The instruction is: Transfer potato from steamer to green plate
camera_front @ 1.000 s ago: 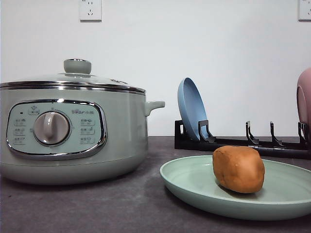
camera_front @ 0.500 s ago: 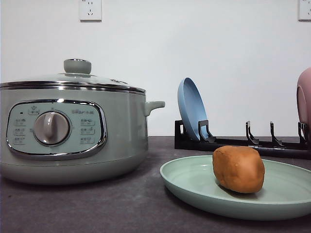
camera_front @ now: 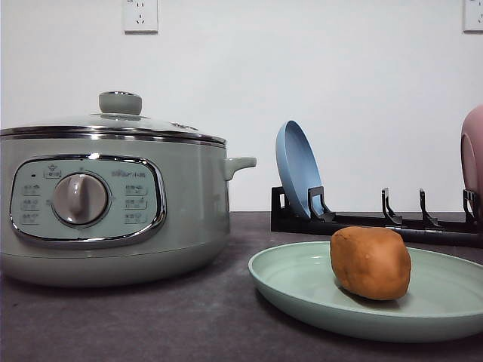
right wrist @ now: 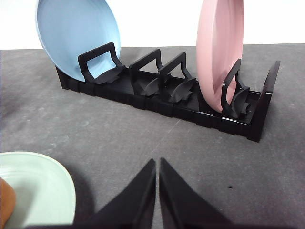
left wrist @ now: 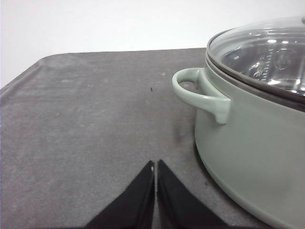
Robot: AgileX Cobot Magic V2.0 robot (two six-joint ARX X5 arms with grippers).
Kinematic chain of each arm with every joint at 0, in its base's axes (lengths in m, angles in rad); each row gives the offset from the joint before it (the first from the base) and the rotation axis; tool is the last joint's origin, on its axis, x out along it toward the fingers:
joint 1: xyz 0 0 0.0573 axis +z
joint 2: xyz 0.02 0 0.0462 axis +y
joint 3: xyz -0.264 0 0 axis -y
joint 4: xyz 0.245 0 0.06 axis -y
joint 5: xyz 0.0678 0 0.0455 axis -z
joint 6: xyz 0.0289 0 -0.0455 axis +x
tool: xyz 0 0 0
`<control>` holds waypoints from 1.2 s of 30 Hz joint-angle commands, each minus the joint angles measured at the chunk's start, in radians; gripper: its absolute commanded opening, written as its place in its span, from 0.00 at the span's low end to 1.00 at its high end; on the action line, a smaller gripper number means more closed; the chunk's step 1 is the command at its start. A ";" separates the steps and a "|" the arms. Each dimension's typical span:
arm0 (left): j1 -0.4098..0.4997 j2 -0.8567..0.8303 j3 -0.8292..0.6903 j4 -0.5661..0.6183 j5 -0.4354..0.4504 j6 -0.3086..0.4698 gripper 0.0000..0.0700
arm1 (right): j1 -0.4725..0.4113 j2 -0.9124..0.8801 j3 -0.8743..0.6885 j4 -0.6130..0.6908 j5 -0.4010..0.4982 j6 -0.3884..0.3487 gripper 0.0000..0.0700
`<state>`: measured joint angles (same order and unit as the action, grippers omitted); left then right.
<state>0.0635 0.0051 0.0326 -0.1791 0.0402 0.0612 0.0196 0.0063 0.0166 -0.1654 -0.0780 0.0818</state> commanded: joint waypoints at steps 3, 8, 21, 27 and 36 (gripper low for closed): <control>0.002 -0.002 -0.021 -0.008 0.000 -0.002 0.00 | 0.003 -0.003 -0.005 0.008 0.000 -0.001 0.00; 0.002 -0.002 -0.021 -0.008 0.000 -0.002 0.00 | 0.003 -0.003 -0.005 0.008 0.000 -0.001 0.00; 0.002 -0.002 -0.021 -0.008 0.000 -0.002 0.00 | 0.003 -0.003 -0.005 0.008 0.000 -0.001 0.00; 0.002 -0.002 -0.021 -0.008 0.000 -0.002 0.00 | 0.003 -0.003 -0.005 0.008 0.000 -0.001 0.00; 0.002 -0.002 -0.021 -0.008 0.000 -0.002 0.00 | 0.003 -0.003 -0.005 0.008 0.000 -0.001 0.00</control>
<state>0.0635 0.0051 0.0326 -0.1793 0.0402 0.0614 0.0196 0.0063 0.0166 -0.1654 -0.0780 0.0818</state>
